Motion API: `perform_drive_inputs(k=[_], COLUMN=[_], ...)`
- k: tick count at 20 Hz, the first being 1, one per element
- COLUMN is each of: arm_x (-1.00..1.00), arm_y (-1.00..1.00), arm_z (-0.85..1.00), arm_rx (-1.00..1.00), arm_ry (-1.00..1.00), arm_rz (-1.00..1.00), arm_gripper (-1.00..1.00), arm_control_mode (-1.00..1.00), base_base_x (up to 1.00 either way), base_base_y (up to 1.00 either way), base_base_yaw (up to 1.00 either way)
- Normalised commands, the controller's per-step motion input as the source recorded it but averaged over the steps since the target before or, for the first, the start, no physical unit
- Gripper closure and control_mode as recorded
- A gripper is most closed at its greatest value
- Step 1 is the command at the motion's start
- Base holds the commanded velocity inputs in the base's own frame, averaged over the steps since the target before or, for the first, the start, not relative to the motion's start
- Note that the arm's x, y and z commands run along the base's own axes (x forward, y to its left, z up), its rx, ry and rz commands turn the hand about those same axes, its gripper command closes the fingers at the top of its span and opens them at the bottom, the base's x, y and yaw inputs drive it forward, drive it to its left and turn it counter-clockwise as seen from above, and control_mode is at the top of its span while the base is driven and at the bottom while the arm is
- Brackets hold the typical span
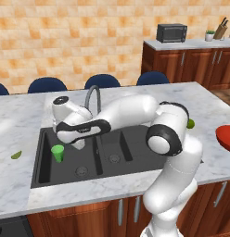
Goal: Remove the lemon wedge and lime from the sink. Then move the bowl and cup from the counter to the sink for washing.
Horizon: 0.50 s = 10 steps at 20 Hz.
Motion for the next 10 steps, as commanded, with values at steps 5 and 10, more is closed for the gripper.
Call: perform_drive_inputs(k=[5,10], arm_x=[-0.24,-0.31], arm_y=[-0.30,-0.29], arm_z=[0.35,0.28], arm_rx=[0.00,-0.01], arm_ry=[0.15,0.04], arm_rz=[0.13,0.27], arm_gripper=[-1.00,-1.00], arm_control_mode=[-1.00,-1.00], base_base_x=[0.00,0.00], base_base_y=[0.00,0.00], base_base_yaw=[0.00,0.00])
